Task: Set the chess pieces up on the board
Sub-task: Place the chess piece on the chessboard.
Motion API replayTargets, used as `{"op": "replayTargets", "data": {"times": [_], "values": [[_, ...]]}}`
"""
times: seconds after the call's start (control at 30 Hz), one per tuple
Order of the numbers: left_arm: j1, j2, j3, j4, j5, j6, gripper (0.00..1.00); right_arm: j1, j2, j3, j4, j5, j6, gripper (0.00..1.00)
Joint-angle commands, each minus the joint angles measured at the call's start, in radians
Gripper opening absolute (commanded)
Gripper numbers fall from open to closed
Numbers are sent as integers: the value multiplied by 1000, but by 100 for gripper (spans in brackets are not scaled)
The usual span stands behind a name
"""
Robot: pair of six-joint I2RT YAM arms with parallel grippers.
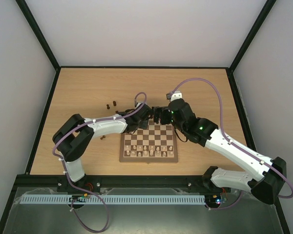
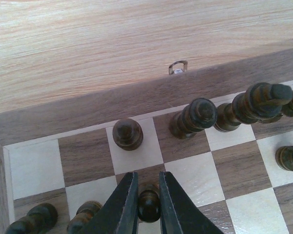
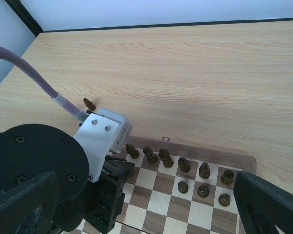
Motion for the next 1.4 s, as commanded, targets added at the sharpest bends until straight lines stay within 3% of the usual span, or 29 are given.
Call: {"op": "replayTargets", "data": {"times": [0.0,0.77,1.0,1.23,1.37], "values": [[-10,29,-5,17,-12,9,6,0,7,-12,11,3,6,98],[-17,-7,1,-32,-25,-6,22,-1,21,-13,14,-17,4,98],[-20,-35,-4,-36,-32,-11,37,-1,21,-12,14,-20,6,99],[-49,-95,16,-57,-49,-7,38,-1,16,-10,13,-22,6,98],[-86,-171,42,-92,-89,0,49,0,13,-12,13,-27,6,99]]}}
